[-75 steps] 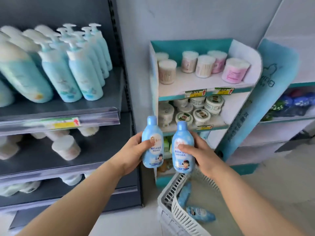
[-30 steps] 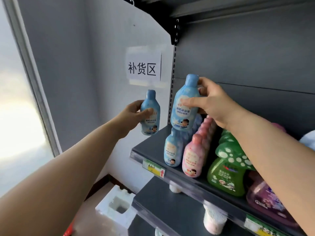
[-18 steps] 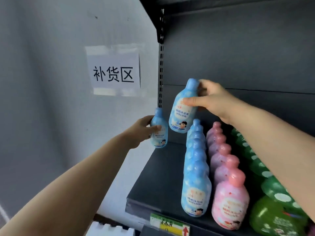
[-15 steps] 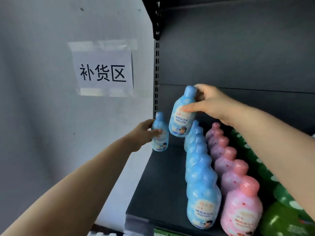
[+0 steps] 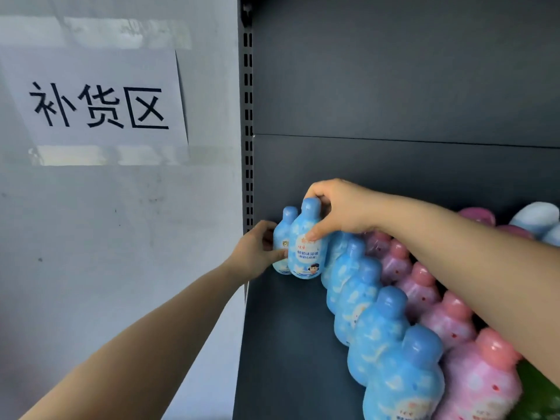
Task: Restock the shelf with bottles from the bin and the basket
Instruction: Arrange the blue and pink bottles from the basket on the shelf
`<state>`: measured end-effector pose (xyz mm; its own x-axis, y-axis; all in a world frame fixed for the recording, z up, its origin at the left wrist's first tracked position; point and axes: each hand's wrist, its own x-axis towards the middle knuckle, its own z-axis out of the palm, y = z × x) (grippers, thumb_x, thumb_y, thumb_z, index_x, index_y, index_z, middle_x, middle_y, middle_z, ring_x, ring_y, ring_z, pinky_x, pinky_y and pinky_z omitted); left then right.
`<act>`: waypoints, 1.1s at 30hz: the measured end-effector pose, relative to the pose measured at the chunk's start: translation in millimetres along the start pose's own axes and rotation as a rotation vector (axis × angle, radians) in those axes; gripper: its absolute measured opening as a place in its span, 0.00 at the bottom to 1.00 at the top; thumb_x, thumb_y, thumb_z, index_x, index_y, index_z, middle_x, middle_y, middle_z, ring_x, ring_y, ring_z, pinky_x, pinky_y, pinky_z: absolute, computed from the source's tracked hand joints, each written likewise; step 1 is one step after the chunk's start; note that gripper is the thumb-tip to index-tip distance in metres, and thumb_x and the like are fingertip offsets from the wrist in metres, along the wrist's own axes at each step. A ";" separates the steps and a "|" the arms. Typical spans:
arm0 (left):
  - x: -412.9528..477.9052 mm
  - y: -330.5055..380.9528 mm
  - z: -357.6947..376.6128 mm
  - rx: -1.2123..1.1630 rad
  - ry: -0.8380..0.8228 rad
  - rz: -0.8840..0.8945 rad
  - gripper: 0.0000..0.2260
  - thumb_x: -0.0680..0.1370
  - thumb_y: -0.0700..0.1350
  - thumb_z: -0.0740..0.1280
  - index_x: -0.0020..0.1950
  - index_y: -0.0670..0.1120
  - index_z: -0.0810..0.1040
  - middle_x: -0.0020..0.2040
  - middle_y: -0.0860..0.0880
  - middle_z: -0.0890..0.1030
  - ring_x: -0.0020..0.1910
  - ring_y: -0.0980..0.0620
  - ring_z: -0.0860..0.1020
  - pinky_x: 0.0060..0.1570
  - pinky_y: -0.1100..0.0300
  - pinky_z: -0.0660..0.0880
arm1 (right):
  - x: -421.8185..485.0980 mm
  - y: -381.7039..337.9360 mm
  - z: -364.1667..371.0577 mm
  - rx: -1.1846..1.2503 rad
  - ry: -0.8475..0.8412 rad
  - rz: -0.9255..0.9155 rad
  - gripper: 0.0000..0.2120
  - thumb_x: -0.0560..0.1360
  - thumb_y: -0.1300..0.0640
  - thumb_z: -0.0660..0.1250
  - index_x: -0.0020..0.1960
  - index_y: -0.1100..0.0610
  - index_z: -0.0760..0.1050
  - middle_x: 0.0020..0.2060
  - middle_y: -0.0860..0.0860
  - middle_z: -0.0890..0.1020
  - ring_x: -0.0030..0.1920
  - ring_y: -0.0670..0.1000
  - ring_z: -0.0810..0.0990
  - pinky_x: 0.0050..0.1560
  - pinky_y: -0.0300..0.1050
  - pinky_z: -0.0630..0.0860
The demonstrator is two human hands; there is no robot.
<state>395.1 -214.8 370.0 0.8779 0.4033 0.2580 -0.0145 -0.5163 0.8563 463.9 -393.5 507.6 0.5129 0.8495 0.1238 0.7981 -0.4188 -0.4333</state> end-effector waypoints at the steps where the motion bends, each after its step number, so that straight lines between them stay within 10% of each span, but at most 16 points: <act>1: -1.5 -3.4 -0.4 0.042 0.002 -0.008 0.21 0.68 0.48 0.77 0.57 0.50 0.73 0.49 0.52 0.81 0.48 0.54 0.80 0.49 0.59 0.77 | 2.0 -1.0 1.1 -0.032 -0.026 0.005 0.18 0.62 0.55 0.79 0.46 0.50 0.74 0.39 0.44 0.78 0.39 0.46 0.75 0.42 0.46 0.75; 20: -6.0 -8.9 -1.7 0.107 -0.023 -0.034 0.19 0.72 0.47 0.74 0.61 0.50 0.75 0.52 0.53 0.81 0.51 0.55 0.80 0.56 0.55 0.77 | 18.4 -7.6 18.9 -0.189 -0.209 0.057 0.12 0.69 0.55 0.74 0.51 0.53 0.77 0.48 0.53 0.82 0.48 0.53 0.80 0.51 0.48 0.76; 26: -12.6 2.7 -9.7 0.125 -0.007 -0.068 0.21 0.75 0.43 0.70 0.68 0.47 0.71 0.59 0.52 0.80 0.55 0.54 0.79 0.59 0.57 0.75 | 14.4 -9.6 19.7 -0.232 -0.180 0.048 0.11 0.69 0.54 0.74 0.50 0.54 0.78 0.36 0.46 0.76 0.40 0.50 0.74 0.41 0.44 0.72; 33: -32.2 77.0 -27.9 0.332 0.215 0.125 0.19 0.77 0.42 0.64 0.69 0.45 0.71 0.63 0.48 0.78 0.61 0.49 0.76 0.56 0.67 0.66 | -17.1 -9.7 -7.8 -0.198 0.037 0.003 0.27 0.72 0.50 0.71 0.69 0.53 0.70 0.62 0.52 0.78 0.59 0.49 0.77 0.61 0.42 0.71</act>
<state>352.4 -246.5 440.0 0.7587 0.4525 0.4685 0.0717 -0.7729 0.6304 449.8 -406.5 516.6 0.5241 0.8370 0.1573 0.8411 -0.4796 -0.2502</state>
